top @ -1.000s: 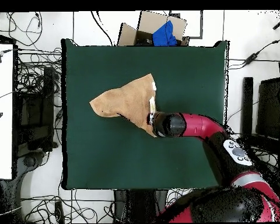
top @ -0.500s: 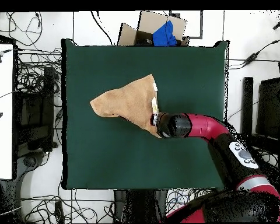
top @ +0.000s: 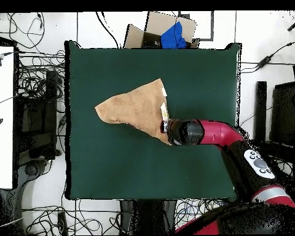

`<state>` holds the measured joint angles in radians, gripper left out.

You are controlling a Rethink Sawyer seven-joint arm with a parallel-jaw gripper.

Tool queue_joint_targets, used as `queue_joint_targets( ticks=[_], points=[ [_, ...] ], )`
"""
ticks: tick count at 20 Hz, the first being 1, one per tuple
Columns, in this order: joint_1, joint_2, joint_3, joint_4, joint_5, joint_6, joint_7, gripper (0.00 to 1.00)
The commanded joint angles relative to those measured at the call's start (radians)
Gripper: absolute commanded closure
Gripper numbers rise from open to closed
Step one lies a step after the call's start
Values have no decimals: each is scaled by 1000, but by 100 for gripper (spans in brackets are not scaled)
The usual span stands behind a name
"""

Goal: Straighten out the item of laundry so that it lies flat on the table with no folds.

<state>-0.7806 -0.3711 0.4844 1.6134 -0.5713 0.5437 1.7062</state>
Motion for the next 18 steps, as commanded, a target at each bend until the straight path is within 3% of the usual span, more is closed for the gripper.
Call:
queue_joint_targets(
  ticks=[1,18],
  points=[
    [-45,-56,-180,-147,-159,129,-140,100],
    [-57,-70,-175,-140,-203,121,-128,100]
  ],
)
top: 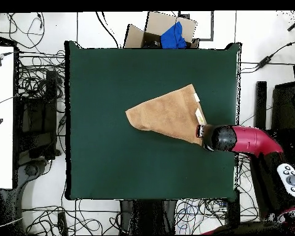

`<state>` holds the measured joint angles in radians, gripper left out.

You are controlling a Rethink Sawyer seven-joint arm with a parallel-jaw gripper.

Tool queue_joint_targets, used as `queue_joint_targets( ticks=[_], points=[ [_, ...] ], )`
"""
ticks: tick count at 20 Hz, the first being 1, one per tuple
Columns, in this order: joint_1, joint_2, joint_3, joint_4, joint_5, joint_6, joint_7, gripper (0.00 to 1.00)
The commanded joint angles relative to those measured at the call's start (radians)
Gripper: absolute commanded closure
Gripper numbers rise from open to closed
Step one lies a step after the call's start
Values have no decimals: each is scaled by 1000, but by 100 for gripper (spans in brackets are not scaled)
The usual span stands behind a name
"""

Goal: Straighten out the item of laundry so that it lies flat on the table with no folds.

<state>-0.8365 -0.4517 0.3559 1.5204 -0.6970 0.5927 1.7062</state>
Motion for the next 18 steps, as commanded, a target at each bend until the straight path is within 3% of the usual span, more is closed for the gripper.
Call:
queue_joint_targets(
  ticks=[1,2,11,18],
  points=[
    [-7,13,-39,-36,-74,55,-119,100],
    [-13,16,-32,-25,-72,37,-110,0],
    [-23,119,-4,-7,-55,-77,-17,0],
    [-2,107,-12,26,-34,-89,33,0]
  ],
)
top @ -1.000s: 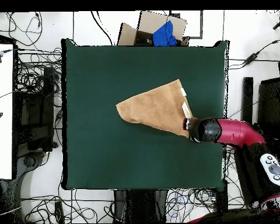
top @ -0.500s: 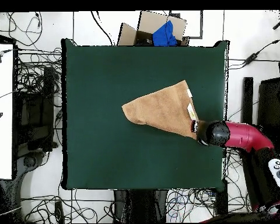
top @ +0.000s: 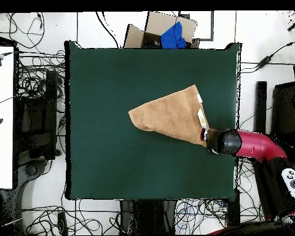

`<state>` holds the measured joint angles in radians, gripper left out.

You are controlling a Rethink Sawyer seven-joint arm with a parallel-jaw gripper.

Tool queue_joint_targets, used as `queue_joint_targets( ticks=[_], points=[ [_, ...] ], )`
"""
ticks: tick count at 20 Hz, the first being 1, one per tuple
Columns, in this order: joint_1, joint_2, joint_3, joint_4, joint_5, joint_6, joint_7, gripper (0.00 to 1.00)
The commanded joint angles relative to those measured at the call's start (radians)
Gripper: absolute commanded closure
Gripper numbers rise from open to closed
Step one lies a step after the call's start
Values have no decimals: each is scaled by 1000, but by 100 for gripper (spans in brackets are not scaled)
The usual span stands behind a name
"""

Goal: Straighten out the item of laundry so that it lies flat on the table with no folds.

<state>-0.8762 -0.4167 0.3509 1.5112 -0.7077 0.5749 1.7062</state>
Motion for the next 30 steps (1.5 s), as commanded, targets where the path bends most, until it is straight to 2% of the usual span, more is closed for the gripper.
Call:
queue_joint_targets(
  ticks=[1,7,13,25,30],
  points=[
    [45,61,-10,52,-17,-73,52,0],
    [91,-9,-33,117,9,-77,134,0],
    [116,-80,-46,180,40,-71,161,0],
    [170,-120,-66,221,115,-70,171,0],
    [187,-100,-73,186,126,-91,163,0]
  ],
)
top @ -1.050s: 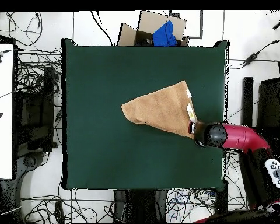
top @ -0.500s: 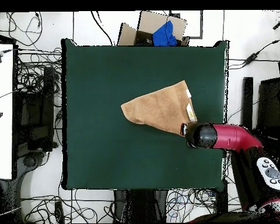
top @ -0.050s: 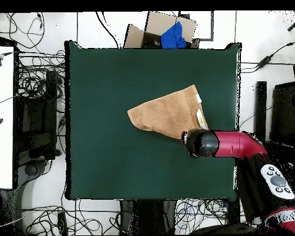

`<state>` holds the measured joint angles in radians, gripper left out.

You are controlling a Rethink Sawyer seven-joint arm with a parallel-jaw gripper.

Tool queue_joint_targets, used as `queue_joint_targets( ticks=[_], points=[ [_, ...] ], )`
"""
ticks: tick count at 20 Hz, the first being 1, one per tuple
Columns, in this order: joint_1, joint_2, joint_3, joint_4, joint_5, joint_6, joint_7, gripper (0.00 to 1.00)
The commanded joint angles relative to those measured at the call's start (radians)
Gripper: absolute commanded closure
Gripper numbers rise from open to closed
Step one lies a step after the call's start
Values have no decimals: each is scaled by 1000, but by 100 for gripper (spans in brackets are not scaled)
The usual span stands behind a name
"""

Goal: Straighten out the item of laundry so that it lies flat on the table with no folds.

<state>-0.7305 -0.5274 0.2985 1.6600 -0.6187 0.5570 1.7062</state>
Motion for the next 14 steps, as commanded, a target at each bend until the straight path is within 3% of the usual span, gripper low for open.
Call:
queue_joint_targets(
  ticks=[1,14],
  points=[
    [41,17,-22,28,35,-82,158,0],
    [61,52,-10,-50,65,-83,148,0]
  ],
)
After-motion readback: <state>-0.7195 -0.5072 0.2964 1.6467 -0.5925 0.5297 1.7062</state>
